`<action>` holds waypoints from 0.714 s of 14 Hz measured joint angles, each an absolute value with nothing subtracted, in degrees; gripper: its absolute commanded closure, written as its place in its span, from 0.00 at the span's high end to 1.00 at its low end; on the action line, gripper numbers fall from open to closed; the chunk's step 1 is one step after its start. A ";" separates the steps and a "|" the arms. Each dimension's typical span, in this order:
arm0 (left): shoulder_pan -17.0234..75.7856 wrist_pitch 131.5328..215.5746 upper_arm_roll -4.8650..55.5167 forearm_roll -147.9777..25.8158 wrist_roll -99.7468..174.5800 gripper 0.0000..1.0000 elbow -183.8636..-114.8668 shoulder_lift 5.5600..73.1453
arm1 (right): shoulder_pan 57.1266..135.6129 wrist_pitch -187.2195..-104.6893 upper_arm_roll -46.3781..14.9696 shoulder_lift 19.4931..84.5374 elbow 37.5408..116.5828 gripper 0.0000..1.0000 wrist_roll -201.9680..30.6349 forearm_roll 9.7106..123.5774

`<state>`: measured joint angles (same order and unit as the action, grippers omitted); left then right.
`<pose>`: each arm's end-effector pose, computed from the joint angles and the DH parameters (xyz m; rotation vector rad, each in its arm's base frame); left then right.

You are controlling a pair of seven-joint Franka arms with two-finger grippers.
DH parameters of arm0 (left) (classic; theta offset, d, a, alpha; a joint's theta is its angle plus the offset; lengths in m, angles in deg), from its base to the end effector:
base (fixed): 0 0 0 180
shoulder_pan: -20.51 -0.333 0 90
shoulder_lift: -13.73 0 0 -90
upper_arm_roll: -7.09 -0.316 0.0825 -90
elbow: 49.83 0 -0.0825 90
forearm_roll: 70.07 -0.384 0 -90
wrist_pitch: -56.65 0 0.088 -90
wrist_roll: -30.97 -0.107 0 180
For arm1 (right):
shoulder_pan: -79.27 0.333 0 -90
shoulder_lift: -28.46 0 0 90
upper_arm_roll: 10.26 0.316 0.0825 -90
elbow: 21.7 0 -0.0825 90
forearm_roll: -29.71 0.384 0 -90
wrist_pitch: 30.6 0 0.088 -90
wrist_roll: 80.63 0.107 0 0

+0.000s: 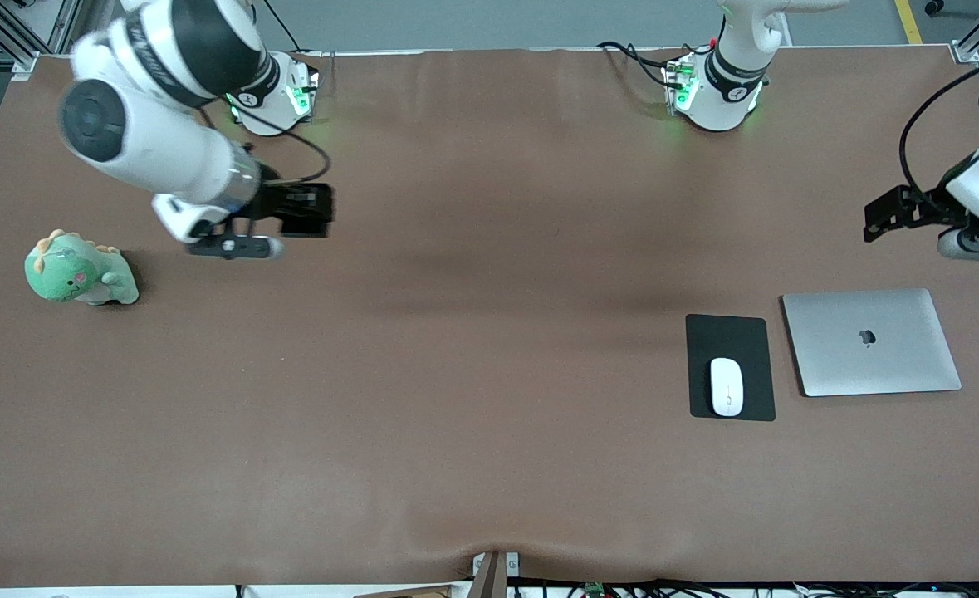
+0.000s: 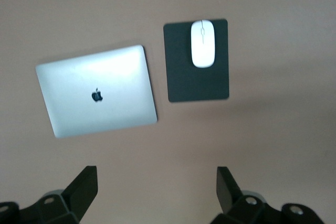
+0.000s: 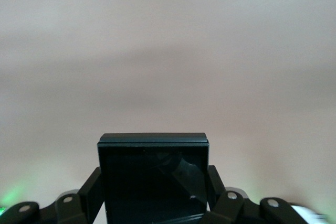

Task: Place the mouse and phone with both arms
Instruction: 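Raise the left gripper away while the right gripper carries the phone, then lower the black phone beside the green plush and open the right gripper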

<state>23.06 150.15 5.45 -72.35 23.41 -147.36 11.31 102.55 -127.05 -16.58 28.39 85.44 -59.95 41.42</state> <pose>0.5439 -0.0043 0.5908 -3.0956 0.2339 0.0470 0.5116 0.1764 0.4958 -2.9858 0.1597 0.3603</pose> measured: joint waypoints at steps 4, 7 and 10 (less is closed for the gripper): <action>23.20 146.18 5.40 -69.52 23.40 1.00 -147.23 7.96 | 92.44 -132.14 -17.23 28.94 91.30 0.00 -72.79 36.10; 23.25 144.57 5.43 -69.22 23.43 1.00 -147.15 6.53 | 83.66 -143.12 -17.53 31.36 98.45 0.00 -84.32 34.20; 23.32 142.83 5.55 -69.20 23.97 1.00 -146.52 6.37 | 77.40 -153.90 -17.62 34.97 103.51 0.00 -91.09 32.83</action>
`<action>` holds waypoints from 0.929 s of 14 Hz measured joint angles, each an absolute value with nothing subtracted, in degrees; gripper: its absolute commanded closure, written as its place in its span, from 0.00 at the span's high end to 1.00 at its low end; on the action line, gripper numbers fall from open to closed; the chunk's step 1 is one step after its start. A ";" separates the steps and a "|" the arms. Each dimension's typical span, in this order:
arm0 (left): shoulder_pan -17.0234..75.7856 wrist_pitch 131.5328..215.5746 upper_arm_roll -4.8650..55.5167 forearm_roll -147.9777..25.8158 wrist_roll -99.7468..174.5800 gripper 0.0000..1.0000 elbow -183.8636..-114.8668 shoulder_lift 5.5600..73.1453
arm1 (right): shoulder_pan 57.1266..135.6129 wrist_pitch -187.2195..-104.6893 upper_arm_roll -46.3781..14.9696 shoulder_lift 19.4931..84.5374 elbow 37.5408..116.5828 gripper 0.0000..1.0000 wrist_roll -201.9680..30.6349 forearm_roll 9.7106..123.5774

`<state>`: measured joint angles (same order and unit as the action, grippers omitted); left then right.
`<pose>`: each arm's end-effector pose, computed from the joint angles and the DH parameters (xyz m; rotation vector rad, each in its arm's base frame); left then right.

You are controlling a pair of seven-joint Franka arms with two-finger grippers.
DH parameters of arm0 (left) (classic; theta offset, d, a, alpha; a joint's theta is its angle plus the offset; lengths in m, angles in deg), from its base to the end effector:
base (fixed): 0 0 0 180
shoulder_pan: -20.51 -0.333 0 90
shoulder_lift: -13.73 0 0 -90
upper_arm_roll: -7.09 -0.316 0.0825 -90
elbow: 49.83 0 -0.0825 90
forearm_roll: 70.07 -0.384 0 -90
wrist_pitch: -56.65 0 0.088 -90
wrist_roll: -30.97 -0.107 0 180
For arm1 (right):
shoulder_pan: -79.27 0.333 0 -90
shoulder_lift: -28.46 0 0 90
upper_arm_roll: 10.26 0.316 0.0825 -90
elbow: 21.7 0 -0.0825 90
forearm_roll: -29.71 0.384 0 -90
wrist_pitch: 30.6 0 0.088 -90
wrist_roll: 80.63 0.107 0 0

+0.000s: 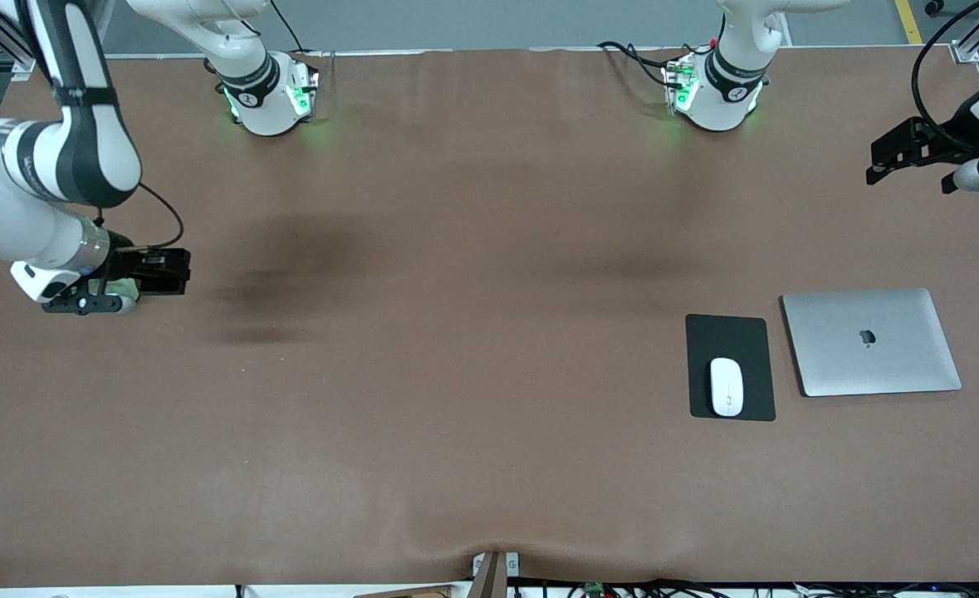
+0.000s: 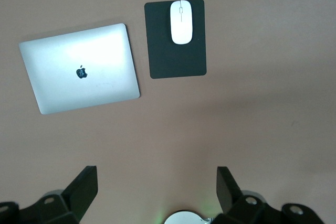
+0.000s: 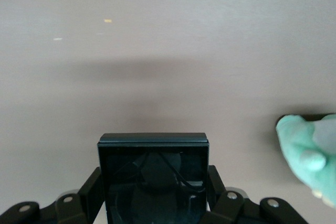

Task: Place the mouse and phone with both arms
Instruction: 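Lower the black phone beside the green plush and open the right gripper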

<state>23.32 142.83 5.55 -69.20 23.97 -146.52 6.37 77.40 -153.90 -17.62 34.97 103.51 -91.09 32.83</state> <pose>0.5062 -0.0120 0.6323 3.1109 -0.2263 -0.0843 0.5243 -0.0826 0.3254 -3.0810 0.0185 0.2141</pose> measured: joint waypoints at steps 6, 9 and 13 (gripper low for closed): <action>23.56 142.05 5.90 -69.19 27.24 1.00 -145.80 6.38 | 75.24 -175.16 -17.55 45.10 109.99 0.00 -91.74 32.00; 22.99 142.04 5.87 -69.21 28.61 1.00 -145.79 6.47 | 73.98 -179.23 -17.54 50.88 109.92 0.29 -93.17 31.96; 22.13 142.05 5.71 -69.21 28.61 1.00 -145.29 6.88 | 73.83 -176.95 -17.34 51.36 109.53 1.00 -94.40 31.95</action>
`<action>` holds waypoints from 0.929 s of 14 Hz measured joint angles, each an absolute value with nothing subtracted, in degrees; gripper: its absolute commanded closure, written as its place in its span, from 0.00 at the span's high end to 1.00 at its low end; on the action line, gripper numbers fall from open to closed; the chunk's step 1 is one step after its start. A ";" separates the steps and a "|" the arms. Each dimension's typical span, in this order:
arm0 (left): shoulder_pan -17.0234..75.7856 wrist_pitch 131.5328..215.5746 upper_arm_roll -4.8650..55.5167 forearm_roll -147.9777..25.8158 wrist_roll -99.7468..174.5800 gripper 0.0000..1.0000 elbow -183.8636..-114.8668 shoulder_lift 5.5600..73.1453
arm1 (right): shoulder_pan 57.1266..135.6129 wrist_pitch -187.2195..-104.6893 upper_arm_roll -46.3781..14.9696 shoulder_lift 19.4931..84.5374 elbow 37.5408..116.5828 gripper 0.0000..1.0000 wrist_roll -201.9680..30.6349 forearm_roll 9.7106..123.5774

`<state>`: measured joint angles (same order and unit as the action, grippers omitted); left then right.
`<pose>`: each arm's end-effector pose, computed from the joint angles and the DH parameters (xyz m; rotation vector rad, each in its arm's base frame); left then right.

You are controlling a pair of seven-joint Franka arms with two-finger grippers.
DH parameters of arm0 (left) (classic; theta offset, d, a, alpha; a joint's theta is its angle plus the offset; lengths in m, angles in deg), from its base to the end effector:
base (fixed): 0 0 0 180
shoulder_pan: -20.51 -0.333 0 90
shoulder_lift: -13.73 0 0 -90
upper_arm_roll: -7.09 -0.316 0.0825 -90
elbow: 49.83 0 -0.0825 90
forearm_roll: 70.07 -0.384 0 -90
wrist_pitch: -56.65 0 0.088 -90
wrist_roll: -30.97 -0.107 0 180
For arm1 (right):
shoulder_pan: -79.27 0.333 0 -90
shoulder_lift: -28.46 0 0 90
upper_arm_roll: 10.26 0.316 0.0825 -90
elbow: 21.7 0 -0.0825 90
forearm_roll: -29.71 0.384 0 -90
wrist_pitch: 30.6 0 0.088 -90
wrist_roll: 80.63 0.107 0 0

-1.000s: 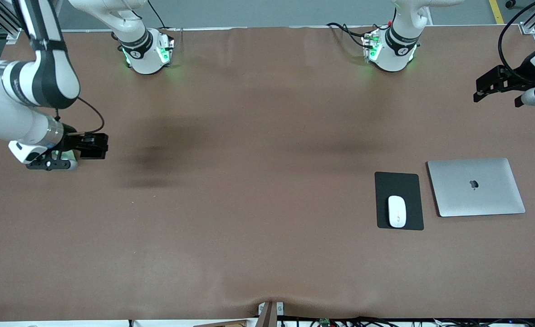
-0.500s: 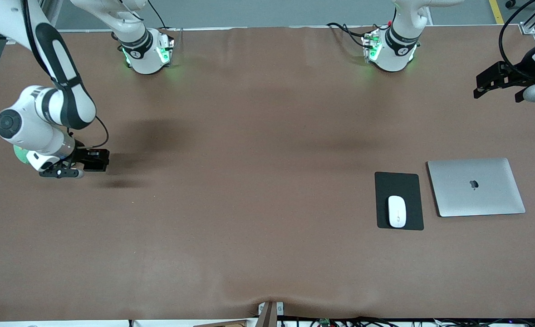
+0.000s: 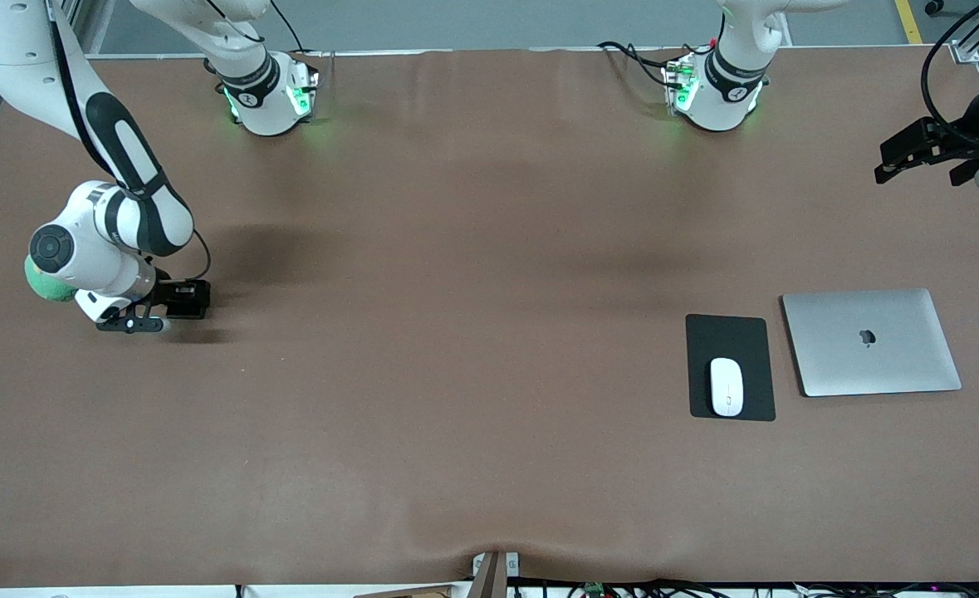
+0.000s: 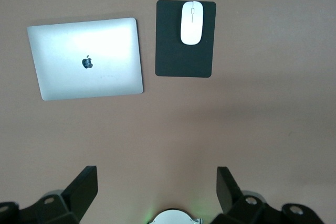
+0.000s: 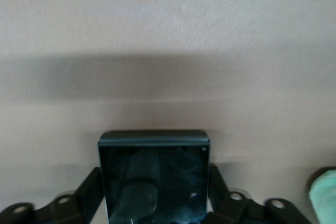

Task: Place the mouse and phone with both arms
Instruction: 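Lower the black phone beside the green plush and open the right gripper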

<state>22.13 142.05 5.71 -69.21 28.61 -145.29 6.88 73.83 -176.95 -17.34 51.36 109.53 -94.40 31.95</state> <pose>0.5080 -0.0030 0.6366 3.1207 -0.0724 -0.0870 0.5010 -0.1149 0.1662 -3.1327 0.0089 0.2121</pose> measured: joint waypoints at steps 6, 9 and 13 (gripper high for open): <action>22.23 142.05 5.93 -69.21 28.61 1.00 -142.00 9.65 | 74.00 -148.92 -16.56 46.18 91.35 1.00 -96.15 31.87; 22.25 142.05 5.96 -69.21 28.60 1.00 -141.67 9.94 | 74.31 -127.65 -16.19 43.54 72.95 1.00 -97.79 31.88; 22.35 141.76 6.02 -69.21 28.60 1.00 -141.54 9.96 | 77.59 -115.36 -15.79 43.34 60.37 1.00 -97.70 31.95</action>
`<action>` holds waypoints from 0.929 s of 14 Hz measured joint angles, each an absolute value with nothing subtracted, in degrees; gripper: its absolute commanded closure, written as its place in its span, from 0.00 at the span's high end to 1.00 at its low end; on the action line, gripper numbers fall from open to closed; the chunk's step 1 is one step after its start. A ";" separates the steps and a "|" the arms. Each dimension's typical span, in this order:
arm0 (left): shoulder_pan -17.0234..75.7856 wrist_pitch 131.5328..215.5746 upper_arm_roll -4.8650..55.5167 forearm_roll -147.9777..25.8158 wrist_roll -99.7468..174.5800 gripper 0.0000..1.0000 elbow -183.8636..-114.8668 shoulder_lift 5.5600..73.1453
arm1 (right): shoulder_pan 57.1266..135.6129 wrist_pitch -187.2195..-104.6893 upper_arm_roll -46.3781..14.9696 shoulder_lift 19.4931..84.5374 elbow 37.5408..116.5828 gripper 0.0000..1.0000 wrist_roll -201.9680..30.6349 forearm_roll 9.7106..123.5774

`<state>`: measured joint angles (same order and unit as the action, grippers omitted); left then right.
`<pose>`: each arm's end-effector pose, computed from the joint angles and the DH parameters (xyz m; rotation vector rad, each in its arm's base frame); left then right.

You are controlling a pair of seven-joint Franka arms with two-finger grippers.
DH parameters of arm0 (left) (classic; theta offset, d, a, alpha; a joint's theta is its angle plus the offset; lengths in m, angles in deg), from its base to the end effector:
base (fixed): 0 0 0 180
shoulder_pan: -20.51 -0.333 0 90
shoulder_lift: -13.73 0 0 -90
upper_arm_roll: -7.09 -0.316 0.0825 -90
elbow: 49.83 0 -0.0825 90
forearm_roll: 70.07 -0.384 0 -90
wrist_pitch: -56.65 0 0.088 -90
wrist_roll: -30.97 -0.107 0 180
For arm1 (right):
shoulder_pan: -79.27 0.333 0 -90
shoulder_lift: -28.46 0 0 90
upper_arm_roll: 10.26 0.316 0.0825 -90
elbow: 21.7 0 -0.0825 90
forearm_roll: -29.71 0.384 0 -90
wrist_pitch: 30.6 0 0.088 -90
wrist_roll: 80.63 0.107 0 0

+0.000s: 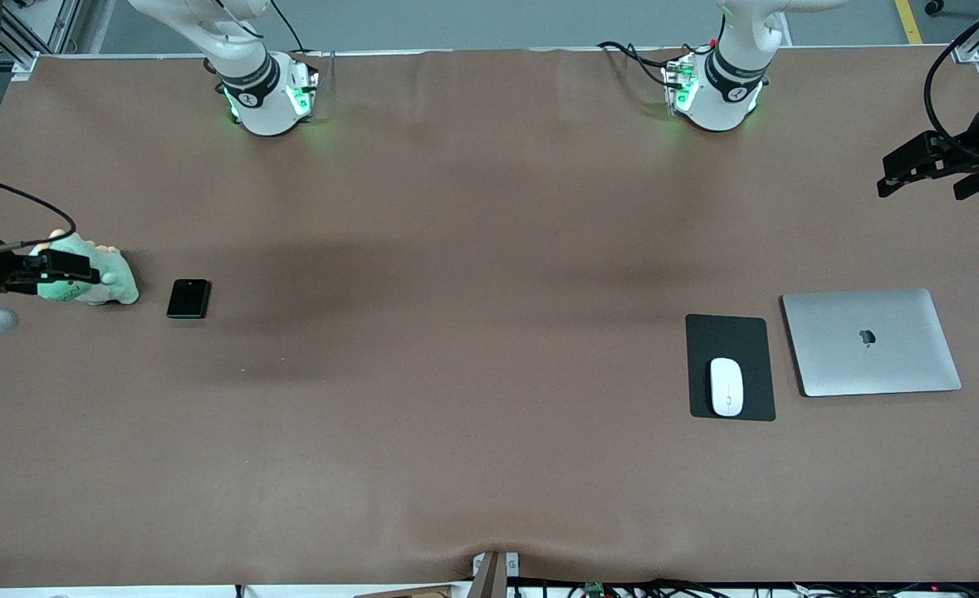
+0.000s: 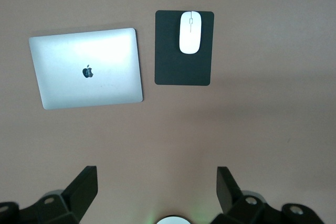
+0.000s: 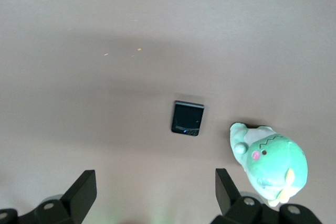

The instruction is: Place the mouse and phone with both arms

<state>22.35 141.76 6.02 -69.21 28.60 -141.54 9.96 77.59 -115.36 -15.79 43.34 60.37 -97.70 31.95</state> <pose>0.5249 -0.0084 0.6388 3.1225 -0.0871 -0.0768 0.6118 -0.0660 0.5301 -3.0560 -0.2636 0.3138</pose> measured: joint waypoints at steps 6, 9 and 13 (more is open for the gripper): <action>22.45 141.43 6.09 -69.46 28.35 1.00 -141.52 10.02 | 86.30 -108.65 -15.31 41.10 59.59 1.00 -87.48 31.24; 22.48 141.38 6.11 -69.48 28.34 1.00 -141.51 10.05 | 87.70 -112.43 -15.45 39.47 60.03 1.00 -85.15 29.80; 22.49 141.36 6.13 -69.48 28.34 1.00 -141.51 10.05 | 87.08 -112.97 -16.27 36.29 61.86 1.00 -86.73 29.81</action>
